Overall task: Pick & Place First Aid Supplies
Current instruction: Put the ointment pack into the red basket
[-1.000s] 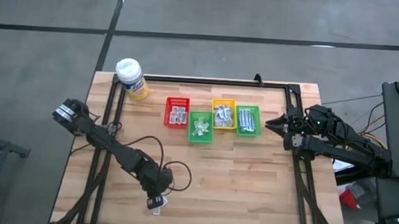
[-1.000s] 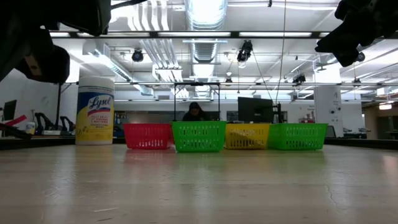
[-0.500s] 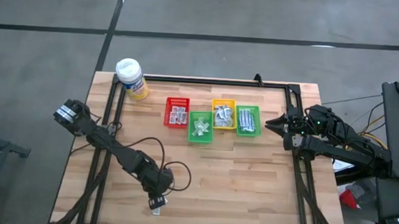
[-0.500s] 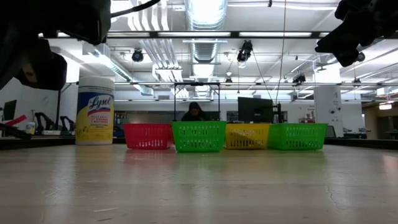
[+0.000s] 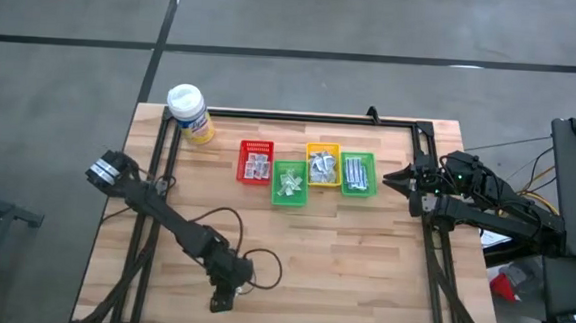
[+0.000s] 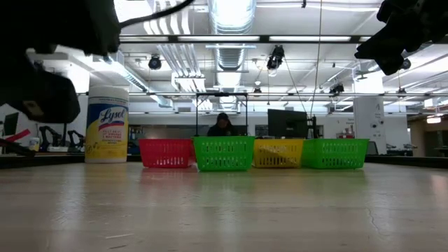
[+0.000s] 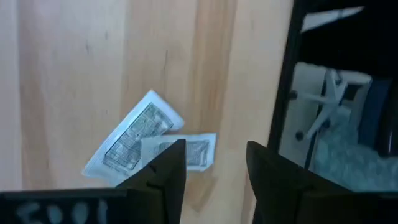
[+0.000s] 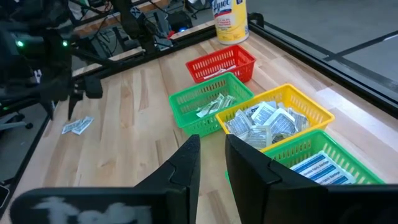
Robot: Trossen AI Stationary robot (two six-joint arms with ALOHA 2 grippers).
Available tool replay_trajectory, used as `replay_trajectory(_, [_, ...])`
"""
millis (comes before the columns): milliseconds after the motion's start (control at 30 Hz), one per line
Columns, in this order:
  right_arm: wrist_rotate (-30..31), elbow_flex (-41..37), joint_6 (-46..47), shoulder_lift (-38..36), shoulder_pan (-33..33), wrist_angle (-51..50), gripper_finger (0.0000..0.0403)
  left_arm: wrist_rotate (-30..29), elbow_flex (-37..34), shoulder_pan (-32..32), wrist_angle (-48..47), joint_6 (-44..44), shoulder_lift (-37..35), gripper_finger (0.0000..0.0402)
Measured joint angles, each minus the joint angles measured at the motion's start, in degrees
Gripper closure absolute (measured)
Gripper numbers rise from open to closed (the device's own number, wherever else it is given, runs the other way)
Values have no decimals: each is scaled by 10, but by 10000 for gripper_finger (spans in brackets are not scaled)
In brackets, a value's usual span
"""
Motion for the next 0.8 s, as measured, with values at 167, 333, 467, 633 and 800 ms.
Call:
replay_trajectory(167, [0,0,0,0,0,0,335,15,0,0,-3,26,22,242])
replay_trajectory(333, [0,0,0,0,0,0,327,15,0,0,-9,24,27,242])
replay_trajectory(467, [0,0,0,0,0,0,321,16,0,0,-20,-1,27,243])
replay_trajectory(633, [0,0,0,0,0,0,317,25,0,1,-43,-24,21,243])
replay_trajectory(800, [0,0,-1,0,0,0,318,4,0,1,-73,-20,18,243])
